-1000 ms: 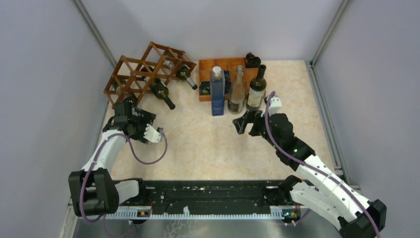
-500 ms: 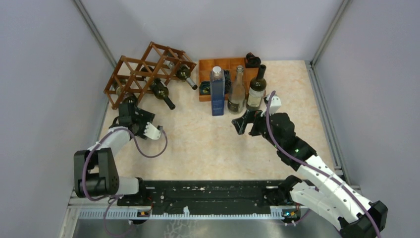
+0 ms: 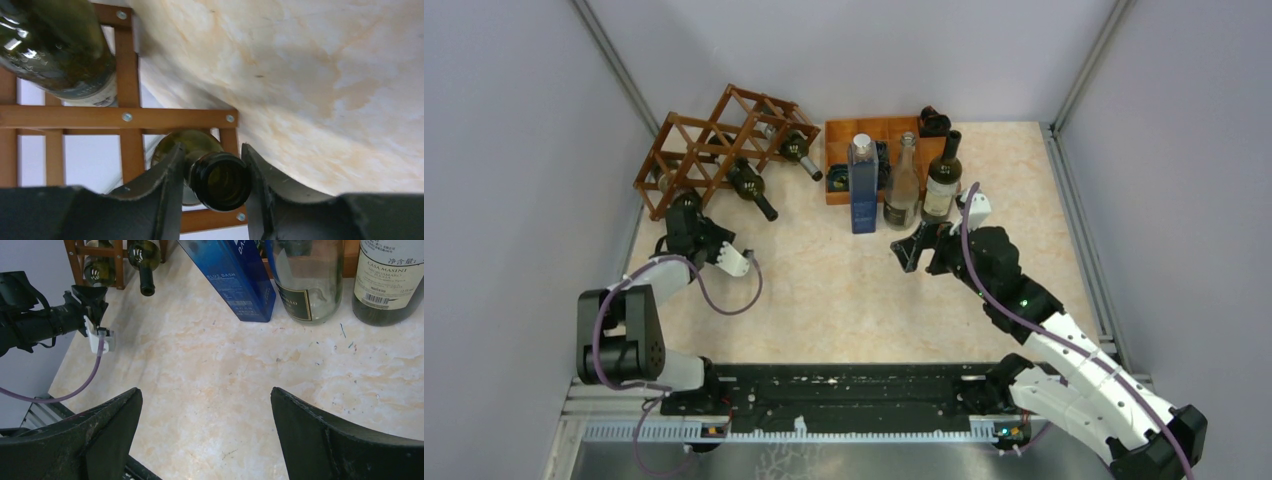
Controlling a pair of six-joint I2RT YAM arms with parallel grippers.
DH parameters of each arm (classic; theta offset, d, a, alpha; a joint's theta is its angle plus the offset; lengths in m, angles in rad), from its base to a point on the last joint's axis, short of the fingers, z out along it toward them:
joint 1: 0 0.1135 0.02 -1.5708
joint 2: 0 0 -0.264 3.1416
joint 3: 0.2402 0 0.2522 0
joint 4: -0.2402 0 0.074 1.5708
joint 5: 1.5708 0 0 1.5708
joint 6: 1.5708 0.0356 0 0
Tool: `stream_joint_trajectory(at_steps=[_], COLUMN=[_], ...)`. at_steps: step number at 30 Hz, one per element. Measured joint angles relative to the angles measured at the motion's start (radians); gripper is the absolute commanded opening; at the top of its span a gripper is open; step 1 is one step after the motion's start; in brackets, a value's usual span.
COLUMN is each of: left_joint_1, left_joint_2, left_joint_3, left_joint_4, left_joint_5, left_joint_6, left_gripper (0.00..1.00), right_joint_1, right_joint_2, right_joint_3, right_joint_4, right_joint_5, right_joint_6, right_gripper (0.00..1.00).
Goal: Take the wine bottle off the wine rack
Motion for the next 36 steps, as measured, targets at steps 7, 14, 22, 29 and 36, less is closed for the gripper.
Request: stream_joint_trajectory(at_steps=[7,14,22,29,36], left_joint_1=[-0.009,-0.008,-0.006,-0.006,-0.006], left_joint_2=[0.000,-0.094,-0.337,-0.545,-0.679], left_joint_3=[-0.007,-0.059,-0.216,-0.358,-0.427], left_joint_4=[0.071,0.047,-0.047,-0.088,-0.133], left_joint_5=[0.008,0.012,0.080,0.164,0.251], left_joint_6=[0.040,0.040,0.040,0.040,0.039], left_gripper=[0.00,0.00,0.00,0.00,0.00], right_joint_1=[0.000,0.000,0.000,0.000,0.000], right_joint_2=[0.000,0.000,0.000,-0.001,-0.009], right_joint_3=[0.009,0.011,0.011,0.011,0.011], right_joint_4=[-0.004,-0.004,-0.003,-0.002,-0.004], right_joint_5=[-0.008,-0.013,-0.019,-0.026,-0.027], right_joint_6=[0.000,0.000,0.001,0.002,0.009], right_gripper=[0.99,0.99,0.99,0.99,0.98])
